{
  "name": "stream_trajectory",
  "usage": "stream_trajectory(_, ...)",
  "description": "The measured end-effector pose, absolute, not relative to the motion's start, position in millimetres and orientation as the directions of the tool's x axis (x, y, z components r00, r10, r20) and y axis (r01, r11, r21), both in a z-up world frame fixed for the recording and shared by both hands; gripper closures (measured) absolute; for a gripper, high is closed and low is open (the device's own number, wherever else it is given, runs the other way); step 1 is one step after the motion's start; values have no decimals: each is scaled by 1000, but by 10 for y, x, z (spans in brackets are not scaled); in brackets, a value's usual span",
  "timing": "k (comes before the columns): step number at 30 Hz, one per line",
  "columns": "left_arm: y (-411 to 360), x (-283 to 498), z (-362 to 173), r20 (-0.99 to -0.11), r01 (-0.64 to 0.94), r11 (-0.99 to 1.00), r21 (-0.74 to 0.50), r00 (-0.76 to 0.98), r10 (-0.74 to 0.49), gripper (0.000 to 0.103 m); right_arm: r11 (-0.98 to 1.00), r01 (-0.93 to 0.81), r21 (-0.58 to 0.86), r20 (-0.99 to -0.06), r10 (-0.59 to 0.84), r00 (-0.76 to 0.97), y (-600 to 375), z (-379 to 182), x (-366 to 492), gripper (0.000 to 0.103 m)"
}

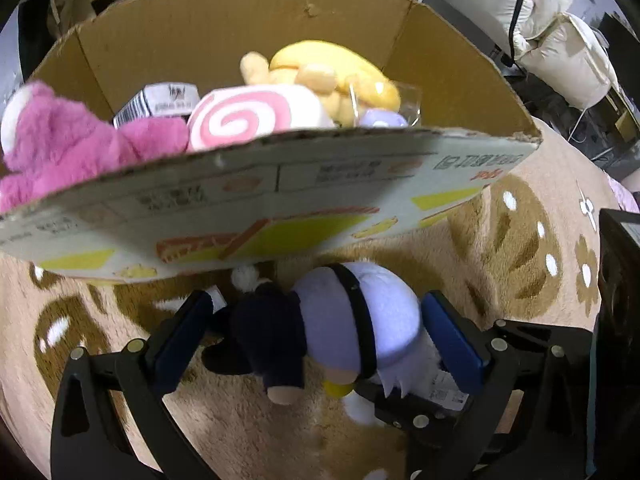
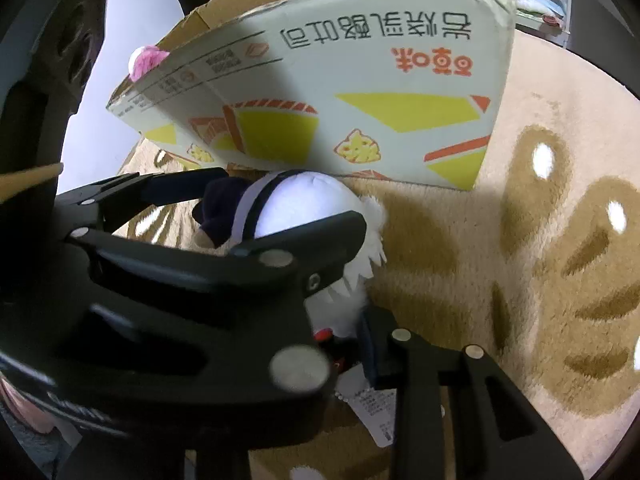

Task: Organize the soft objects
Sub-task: 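Grasp the purple-hat white plush with left tool while right tool grasps white fluffy plush, then lift the purple-hat plush with left tool while right tool carries white fluffy plush over box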

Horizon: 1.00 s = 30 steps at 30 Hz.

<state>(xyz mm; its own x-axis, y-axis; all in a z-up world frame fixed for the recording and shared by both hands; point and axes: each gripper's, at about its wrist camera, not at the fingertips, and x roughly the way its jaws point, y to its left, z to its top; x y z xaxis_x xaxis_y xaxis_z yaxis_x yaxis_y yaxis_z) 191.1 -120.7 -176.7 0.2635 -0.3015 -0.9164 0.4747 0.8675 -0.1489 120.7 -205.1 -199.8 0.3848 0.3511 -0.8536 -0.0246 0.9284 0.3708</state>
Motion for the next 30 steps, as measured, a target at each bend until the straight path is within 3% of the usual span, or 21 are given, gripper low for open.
stream_trajectory(8,-1094,1837,-1779,-913,403,895,-193,260,-314,7,936,-11,351,-863,328,385,-2025,-2028,1158,69)
stream_trajectory(11,-1060,1763,-1725,-906,406,894,-191,277,-319,14,942,-12,336,-866,314,389,-2029,-1981,1096,69)
stream_trajectory(22,-954,1520,-1623,-910,420,900,-117,318,-267,27,960,53,276,-878,230,419,-2319,-1859,1004,69)
stream_trajectory(30,-870,1475,-1608,-916,409,909,-77,331,-227,27,969,48,242,-886,201,419,-2379,-1747,906,69)
